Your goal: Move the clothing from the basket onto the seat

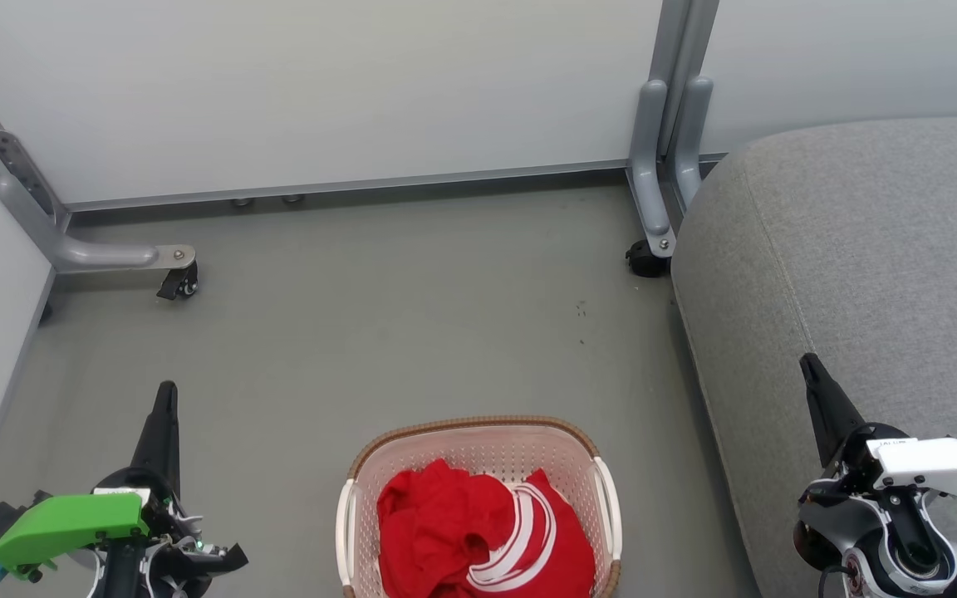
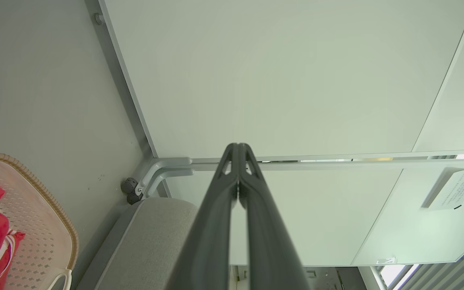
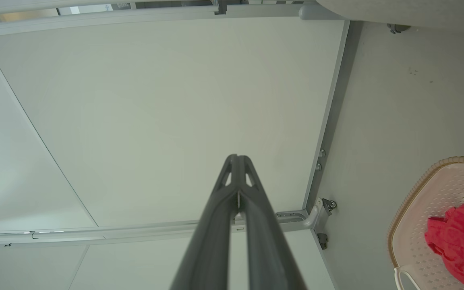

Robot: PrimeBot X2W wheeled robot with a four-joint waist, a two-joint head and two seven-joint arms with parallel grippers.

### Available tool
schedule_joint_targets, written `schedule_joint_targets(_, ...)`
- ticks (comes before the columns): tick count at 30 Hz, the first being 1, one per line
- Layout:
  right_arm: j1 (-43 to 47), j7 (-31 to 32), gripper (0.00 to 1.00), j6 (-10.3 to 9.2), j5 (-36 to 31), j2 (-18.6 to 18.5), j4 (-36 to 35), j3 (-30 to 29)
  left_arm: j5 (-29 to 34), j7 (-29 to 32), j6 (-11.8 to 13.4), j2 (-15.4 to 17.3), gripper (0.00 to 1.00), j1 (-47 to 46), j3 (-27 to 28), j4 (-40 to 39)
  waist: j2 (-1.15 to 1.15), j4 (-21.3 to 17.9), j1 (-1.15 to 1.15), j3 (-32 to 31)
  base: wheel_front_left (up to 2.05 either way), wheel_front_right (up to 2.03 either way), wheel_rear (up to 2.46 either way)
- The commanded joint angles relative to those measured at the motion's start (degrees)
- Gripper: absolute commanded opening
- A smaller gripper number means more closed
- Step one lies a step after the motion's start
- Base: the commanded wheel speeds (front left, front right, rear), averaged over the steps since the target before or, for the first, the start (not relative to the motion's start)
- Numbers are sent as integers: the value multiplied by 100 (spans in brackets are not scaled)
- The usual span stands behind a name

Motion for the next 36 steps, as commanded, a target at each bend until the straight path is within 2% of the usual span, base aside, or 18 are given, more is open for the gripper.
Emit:
schedule_joint_targets(1, -47, 10, 0, 2, -29, -12, 9, 2, 13, 11, -29, 13, 0, -74, 2, 1, 0, 0, 0, 0, 0, 0, 0)
schedule_joint_targets(2, 0, -1, 100, 0, 0, 0, 0, 1, 0, -2, 0, 0, 100, 0, -1, 1, 0, 0, 0, 0, 0, 0, 0)
schedule_joint_targets(6, 143, -9, 100, -2, 2, 56, 184, 14, 1, -11, 10, -35, 100, 139, -20, 197, 0, 0, 0, 1, 0, 0, 0)
schedule_joint_targets(11, 144, -155, 100, -2, -50, 51, 87, 172, 66, -158, 8, -30, 100, 134, -189, 110, 0, -5, 0, 3, 0, 0, 0)
schedule_joint_targets(19, 137, -377, 100, -1, -452, 44, -13, 303, 407, -378, 6, -21, 100, 127, -355, -23, 0, -15, 0, 7, 0, 0, 0)
schedule_joint_targets(23, 133, -485, 100, -1, -836, 40, -84, 360, 936, -486, 4, -21, 100, 114, -351, -51, 0, -16, 0, 7, 0, 0, 0)
schedule_joint_targets(27, 135, -584, 100, -1, -1408, 36, -128, 407, 1800, -584, 3, -20, 100, 84, -365, -195, 0, -13, 0, 13, 0, 0, 0)
schedule_joint_targets(36, 146, -788, 100, 0, -2602, 30, -329, 499, 2913, -789, 37, -16, 100, 126, -489, -457, 0, -16, 0, 24, 0, 0, 0)
